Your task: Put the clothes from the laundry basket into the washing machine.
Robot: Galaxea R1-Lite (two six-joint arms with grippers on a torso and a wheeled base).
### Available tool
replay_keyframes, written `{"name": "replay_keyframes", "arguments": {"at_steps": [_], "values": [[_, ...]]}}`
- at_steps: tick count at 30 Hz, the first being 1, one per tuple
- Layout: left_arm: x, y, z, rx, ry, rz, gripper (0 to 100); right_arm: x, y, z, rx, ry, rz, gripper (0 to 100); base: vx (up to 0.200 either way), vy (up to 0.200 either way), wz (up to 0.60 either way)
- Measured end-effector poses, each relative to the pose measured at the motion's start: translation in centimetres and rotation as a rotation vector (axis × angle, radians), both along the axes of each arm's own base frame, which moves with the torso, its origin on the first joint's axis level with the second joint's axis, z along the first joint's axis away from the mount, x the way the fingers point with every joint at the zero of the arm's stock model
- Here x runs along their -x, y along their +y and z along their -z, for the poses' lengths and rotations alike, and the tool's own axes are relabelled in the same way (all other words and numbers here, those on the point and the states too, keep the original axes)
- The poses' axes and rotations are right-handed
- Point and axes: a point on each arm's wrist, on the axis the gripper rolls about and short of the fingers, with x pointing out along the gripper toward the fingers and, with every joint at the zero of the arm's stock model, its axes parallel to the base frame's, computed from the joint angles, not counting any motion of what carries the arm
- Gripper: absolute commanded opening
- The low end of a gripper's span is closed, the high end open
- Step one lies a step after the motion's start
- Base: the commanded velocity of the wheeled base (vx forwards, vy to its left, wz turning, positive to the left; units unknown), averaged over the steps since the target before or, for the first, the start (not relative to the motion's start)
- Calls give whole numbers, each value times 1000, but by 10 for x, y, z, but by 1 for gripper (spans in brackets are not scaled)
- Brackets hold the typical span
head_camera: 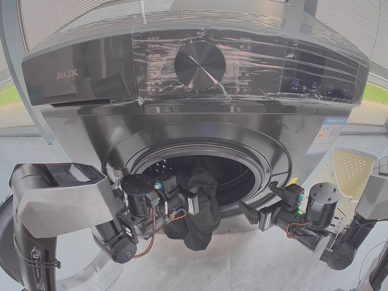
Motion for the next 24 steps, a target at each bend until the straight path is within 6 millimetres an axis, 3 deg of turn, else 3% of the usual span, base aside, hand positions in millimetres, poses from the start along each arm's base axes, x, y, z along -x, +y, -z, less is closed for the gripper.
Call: {"name": "replay_keyframes", "arguments": {"at_steps": [15, 24], "values": [[-57, -55, 22, 64, -47, 3, 0, 1, 0, -1, 1, -2, -3, 100, 0, 0, 0], [-96, -74, 25, 19, 10, -18, 0, 1, 0, 0, 3, -1, -4, 100, 0, 0, 0]]}}
